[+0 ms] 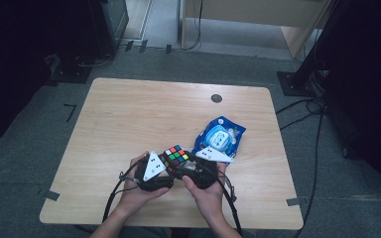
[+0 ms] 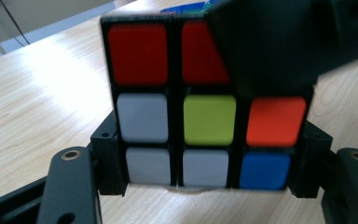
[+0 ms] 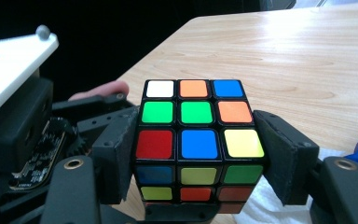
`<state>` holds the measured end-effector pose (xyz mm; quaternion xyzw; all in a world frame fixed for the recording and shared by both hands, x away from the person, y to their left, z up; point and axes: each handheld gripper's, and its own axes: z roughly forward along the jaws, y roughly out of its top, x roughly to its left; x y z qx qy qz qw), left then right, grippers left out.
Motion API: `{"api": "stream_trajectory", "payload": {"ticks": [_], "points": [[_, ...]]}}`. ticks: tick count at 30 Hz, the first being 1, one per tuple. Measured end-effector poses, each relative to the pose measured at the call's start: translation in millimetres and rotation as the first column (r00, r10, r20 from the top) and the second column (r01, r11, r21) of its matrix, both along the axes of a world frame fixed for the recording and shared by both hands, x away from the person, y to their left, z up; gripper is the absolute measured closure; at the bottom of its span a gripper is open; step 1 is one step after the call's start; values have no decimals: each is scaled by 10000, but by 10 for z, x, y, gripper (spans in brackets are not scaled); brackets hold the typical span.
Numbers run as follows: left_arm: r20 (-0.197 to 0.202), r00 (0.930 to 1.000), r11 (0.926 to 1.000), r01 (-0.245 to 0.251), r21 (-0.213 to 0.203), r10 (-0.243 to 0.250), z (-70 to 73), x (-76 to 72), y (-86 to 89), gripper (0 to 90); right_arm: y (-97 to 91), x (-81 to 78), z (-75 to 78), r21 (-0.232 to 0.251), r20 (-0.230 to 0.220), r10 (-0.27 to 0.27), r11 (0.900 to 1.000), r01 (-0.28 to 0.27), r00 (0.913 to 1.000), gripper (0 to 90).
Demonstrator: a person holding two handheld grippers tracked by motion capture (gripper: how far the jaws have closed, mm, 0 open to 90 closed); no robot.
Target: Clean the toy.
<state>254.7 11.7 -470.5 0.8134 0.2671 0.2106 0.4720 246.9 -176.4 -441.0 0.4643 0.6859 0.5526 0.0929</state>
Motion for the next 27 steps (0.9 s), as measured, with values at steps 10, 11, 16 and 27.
{"api": "stream_trajectory", "payload": {"ticks": [10,11,16,27], "points": [[33,10000,9999,-13,-113,13,12,-2,12,305,79,-14,4,-429,-36,189,9989,-190,9998,349],[48,10000,9999,-21,-165,21,17,-2,18,306,80,-14,4,-456,-18,209,9987,-210,9998,349],[-89,10000,9996,35,-296,-38,21,9,30,315,93,1,-17,-539,-184,249,9982,-259,9995,349],[-1046,9924,9899,-765,-1193,641,54,214,337,337,-120,41,72,686,434,299,9971,-328,9986,294]]}}
